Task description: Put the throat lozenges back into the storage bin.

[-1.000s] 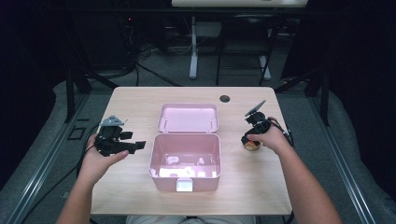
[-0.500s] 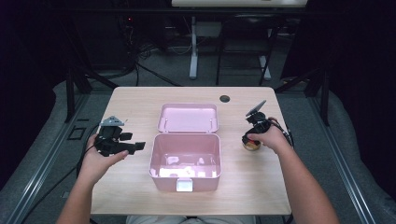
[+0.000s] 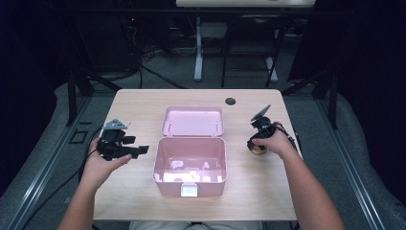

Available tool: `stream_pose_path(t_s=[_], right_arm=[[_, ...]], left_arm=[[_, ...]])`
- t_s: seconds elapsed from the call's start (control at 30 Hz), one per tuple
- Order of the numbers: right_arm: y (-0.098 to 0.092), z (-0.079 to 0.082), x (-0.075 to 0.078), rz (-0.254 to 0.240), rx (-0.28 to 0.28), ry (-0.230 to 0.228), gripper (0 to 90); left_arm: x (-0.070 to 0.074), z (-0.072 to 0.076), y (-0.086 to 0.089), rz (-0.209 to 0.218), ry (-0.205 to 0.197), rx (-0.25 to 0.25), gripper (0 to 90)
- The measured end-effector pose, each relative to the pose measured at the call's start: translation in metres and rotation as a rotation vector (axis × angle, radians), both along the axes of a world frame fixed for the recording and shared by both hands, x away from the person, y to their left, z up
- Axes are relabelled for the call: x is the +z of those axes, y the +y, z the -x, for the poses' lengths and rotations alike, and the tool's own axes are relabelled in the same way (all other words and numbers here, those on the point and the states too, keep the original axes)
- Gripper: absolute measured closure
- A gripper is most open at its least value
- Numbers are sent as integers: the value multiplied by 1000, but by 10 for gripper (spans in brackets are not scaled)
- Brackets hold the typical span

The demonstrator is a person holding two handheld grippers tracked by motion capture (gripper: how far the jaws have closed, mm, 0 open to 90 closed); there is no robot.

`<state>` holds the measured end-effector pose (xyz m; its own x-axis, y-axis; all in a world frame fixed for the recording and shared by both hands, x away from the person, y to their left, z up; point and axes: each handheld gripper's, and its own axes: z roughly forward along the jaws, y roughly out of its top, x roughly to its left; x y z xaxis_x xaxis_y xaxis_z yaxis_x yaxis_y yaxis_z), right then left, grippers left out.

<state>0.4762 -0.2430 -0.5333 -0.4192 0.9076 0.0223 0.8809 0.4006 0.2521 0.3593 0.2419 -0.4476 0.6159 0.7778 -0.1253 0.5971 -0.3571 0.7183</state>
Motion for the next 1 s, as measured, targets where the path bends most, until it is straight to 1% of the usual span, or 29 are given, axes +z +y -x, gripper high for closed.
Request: stream_pose_path(t_s=[0.23, 0.3, 0.33, 0.4, 0.47, 0.53, 0.57, 0.63, 0.73, 0.77, 0.8, 0.83, 0.87, 1.0], right_arm=[[-2, -4, -7, 1, -5, 2, 124], [-2, -5, -8, 5, -7, 11, 125], [-1, -5, -9, 4, -17, 16, 129], [-2, -5, -11, 4, -8, 10, 145], [-2, -5, -11, 5, -5, 16, 160], [-2, -5, -11, -6, 3, 16, 186], [-2, -4, -10, 1, -2, 21, 189], [-2, -3, -10, 2, 6, 17, 192], [-1, -1, -10, 2, 5, 26, 193], [-2, 0, -10, 6, 16, 28, 193], [-1, 1, -10, 9, 11, 34, 193], [-1, 2, -10, 9, 23, 33, 193], [0, 3, -10, 9, 19, 38, 193], [3, 7, -9, 19, 48, 53, 192]], left_arm=[[-1, 0, 0, 2, 1, 0, 292], [-1, -1, 0, 0, 2, -1, 292], [-1, -1, 0, -1, 2, 0, 292], [-2, -1, 0, -1, 4, 1, 292], [-1, -1, 1, -6, 6, 0, 292], [-1, -1, 1, -6, 7, 0, 292], [-1, -1, 1, -6, 6, 1, 292], [-1, -1, 1, -2, 5, 1, 292], [-1, -1, 1, -3, 5, 1, 292], [-1, -1, 1, -2, 4, 3, 292], [-1, -1, 1, -4, 6, 1, 292], [-1, -1, 1, -3, 4, 3, 292], [-1, -1, 1, -4, 6, 2, 292], [-1, -1, 1, -8, 7, 3, 292]])
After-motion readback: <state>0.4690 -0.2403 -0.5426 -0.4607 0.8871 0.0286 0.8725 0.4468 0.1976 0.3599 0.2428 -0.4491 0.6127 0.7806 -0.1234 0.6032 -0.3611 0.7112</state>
